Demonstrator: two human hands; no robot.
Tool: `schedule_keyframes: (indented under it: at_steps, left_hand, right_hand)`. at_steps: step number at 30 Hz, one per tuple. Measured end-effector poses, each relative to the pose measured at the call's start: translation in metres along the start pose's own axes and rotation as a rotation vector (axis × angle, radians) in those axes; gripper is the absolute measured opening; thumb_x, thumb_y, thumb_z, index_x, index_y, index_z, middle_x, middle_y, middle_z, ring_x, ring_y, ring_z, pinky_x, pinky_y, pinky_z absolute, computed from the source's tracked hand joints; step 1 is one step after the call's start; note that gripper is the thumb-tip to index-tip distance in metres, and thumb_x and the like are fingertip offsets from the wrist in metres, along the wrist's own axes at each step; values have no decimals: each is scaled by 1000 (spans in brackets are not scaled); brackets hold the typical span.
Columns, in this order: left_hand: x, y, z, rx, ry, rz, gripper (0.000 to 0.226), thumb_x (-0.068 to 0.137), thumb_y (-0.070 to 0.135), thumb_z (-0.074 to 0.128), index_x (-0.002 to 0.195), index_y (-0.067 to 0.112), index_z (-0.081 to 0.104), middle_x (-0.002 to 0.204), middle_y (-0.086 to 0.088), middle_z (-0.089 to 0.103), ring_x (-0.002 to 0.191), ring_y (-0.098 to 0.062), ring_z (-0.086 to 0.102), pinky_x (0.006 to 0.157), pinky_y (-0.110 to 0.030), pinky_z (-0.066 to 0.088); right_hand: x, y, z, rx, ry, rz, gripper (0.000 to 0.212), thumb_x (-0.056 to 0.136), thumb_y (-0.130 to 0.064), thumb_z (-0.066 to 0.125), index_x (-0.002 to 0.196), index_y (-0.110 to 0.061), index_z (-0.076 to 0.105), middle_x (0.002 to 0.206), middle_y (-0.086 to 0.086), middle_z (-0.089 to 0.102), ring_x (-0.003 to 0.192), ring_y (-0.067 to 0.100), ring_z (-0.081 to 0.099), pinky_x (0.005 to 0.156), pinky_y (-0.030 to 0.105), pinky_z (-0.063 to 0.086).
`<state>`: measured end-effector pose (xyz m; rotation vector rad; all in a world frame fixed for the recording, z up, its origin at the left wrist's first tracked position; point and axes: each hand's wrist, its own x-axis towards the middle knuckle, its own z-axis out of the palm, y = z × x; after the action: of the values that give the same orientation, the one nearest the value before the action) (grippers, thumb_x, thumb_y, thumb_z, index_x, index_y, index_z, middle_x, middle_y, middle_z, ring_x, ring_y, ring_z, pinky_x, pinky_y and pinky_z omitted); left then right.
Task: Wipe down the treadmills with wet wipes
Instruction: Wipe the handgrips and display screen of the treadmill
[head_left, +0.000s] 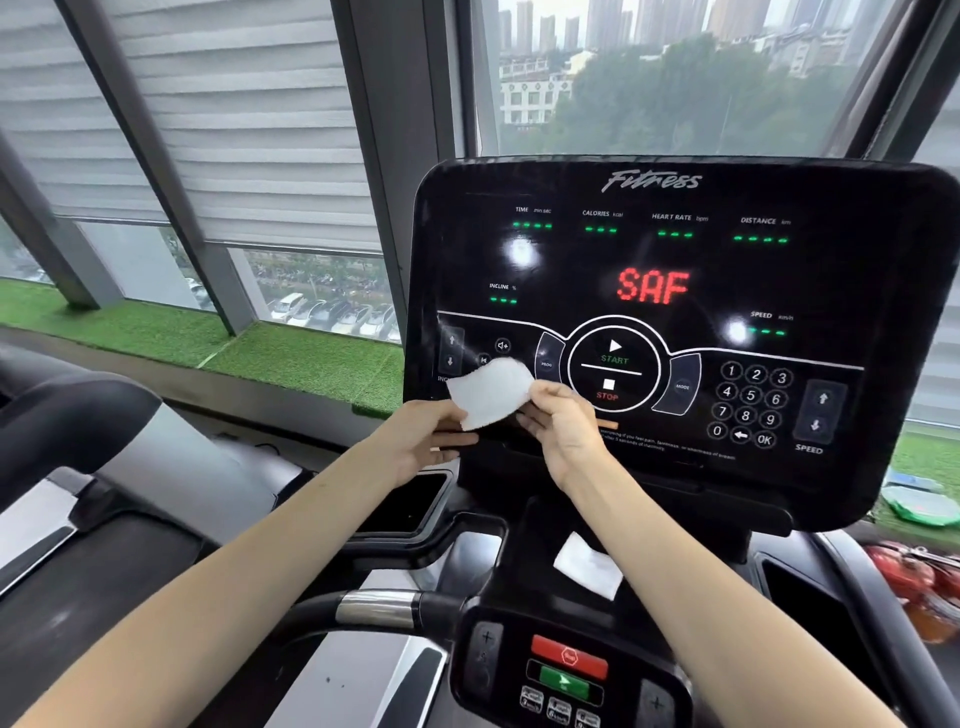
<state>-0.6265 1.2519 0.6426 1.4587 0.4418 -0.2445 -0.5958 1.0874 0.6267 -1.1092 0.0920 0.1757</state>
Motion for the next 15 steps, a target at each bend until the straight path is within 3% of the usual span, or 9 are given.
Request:
schedule_keyframes:
  at_steps: [4,8,10,12,15]
  left_hand:
    - [-6,-8,-7,-22,-162,-131,9,95,16,53,100,11,60,95,-8,68,88,-19,69,69,-30,51]
    - [-5,3,-12,-53,-67,35,16,92,26,61,104,15,62,78,1,69,74,-13,62,68,-30,51]
    - [-8,9,-13,-81,-116,50,16,93,17,59,106,10,63,81,-1,69,68,-12,63,61,-28,52]
    - [-9,11,-10,-106,-146,53,20,90,2,58,109,6,64,93,-8,69,77,-17,67,63,-31,55]
    - [-7,10,-5,-149,-18,107,38,85,-10,60,121,3,58,102,-14,66,86,-24,65,71,-34,56]
  right_hand:
    - [-2,4,2,108,-88,65,22,98,-5,47,79,-14,54,86,4,65,81,19,63,72,31,51]
    - [-2,4,5,52,-153,69,19,99,-6,47,83,-14,55,88,6,65,81,20,62,75,33,52]
    - [-3,3,6,27,-197,77,17,99,-7,46,86,-13,55,89,7,65,80,21,62,75,34,52]
    - [-4,2,9,-19,-215,71,17,100,-8,47,86,-12,55,90,8,63,79,20,62,73,34,53]
    - [-9,2,11,-159,-177,35,6,99,-11,50,102,-14,54,98,10,63,84,19,64,71,35,57]
